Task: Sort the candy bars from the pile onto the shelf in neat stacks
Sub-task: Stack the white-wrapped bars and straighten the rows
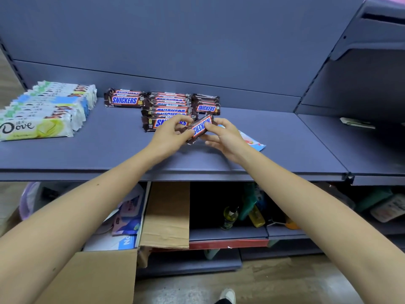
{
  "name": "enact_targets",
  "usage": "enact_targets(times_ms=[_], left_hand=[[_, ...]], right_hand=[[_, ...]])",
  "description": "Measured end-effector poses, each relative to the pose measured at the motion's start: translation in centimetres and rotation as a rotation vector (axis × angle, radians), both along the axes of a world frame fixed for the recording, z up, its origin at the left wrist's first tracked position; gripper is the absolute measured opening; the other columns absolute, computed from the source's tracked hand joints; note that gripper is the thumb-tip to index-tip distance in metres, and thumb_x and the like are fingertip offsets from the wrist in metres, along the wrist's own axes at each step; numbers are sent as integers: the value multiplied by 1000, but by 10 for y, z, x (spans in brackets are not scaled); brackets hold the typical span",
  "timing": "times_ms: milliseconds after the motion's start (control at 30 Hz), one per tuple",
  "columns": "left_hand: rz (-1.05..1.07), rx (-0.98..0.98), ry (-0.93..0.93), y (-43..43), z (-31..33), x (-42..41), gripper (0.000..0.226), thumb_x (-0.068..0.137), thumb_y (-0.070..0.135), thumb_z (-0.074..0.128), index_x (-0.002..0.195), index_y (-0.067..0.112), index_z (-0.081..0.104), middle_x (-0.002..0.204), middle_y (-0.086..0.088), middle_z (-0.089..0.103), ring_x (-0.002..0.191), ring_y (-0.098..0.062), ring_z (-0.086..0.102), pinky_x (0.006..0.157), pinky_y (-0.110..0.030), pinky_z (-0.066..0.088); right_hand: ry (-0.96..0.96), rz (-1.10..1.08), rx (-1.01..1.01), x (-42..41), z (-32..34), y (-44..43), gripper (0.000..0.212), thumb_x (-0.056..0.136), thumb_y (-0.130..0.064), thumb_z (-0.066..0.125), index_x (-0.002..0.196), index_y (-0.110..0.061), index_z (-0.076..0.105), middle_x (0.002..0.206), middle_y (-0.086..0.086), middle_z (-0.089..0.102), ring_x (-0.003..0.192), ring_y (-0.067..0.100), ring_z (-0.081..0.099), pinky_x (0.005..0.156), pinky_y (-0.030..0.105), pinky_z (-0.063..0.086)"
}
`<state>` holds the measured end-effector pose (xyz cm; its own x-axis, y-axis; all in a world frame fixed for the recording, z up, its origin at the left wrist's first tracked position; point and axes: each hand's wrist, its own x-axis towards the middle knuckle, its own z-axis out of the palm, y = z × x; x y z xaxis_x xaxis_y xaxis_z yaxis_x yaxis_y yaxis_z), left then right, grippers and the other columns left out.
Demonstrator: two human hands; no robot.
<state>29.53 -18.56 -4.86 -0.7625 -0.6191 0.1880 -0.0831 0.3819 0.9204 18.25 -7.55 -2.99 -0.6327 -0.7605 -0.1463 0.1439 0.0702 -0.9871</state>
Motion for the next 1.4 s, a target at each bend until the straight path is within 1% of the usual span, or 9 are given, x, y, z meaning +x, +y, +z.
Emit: enact_targets(times_ms=[133, 267, 433, 567, 700, 833, 900, 1000, 1400], left_hand=[[3, -70, -45, -5, 0, 0, 20, 89, 11, 57, 107, 21, 58, 108, 2, 60, 107, -18, 60, 96, -36, 48], [21, -128, -57, -6, 0, -2, 22, 90, 11, 57, 110, 16, 59, 106, 3, 59, 101, -13, 58, 92, -28, 48], [112, 142, 122, 2, -1, -18, 16, 89, 3, 55, 97, 18, 54, 91, -7, 62, 70, -9, 58, 66, -15, 45], [61, 327, 154, 12, 3, -29, 24, 90, 0, 54, 82, 22, 49, 74, -2, 62, 61, -8, 61, 69, -20, 52], [77, 132, -53, 10, 2, -39, 12, 87, 10, 56, 89, 22, 54, 83, -1, 65, 86, -21, 63, 89, -35, 50], [4, -345, -206, 8, -3, -45, 18, 89, 12, 53, 106, 8, 60, 102, -5, 65, 89, -19, 59, 83, -24, 43], [-57, -565, -318, 5, -7, -49, 21, 90, 16, 51, 107, 8, 61, 108, -8, 65, 98, -24, 59, 86, -29, 42], [-114, -749, -515, 3, -10, -58, 25, 91, 22, 46, 109, 14, 61, 113, -7, 63, 107, -26, 55, 88, -37, 47], [87, -849, -773, 14, 2, -90, 27, 92, 28, 43, 104, 16, 65, 108, -11, 64, 103, -32, 57, 75, -33, 44]], right_hand=[[120, 2, 45, -2, 1, -3, 19, 94, -19, 52, 112, -18, 46, 87, 0, 62, 72, 14, 63, 64, 21, 50], [60, 6, 81, -5, -2, -3, 17, 97, -27, 46, 108, -14, 51, 87, 1, 63, 70, 13, 62, 62, 19, 50], [-87, 31, 24, -9, -7, -3, 10, 95, -28, 50, 93, -19, 56, 89, -1, 63, 75, 12, 60, 68, 21, 48], [112, 28, 56, -16, -7, -9, 14, 93, -21, 53, 80, -22, 57, 81, -2, 62, 70, 10, 58, 62, 18, 45], [253, -41, 63, -39, -3, -18, 11, 91, -15, 56, 82, -17, 62, 83, 4, 62, 75, 16, 56, 69, 24, 46], [600, -64, 237, -73, 1, -27, 16, 87, -16, 61, 99, -10, 68, 98, 7, 68, 86, 17, 58, 80, 22, 47], [810, -18, 328, -89, 8, -31, 21, 88, -17, 59, 105, -7, 68, 107, 8, 68, 93, 19, 59, 70, 14, 39], [1010, 94, 443, -114, 12, -38, 24, 89, -18, 58, 109, -10, 68, 109, 10, 68, 95, 22, 58, 74, 23, 35], [1296, 299, 450, -155, -6, -80, 25, 88, -16, 57, 111, -9, 64, 115, 13, 56, 106, 29, 54, 89, 34, 42]])
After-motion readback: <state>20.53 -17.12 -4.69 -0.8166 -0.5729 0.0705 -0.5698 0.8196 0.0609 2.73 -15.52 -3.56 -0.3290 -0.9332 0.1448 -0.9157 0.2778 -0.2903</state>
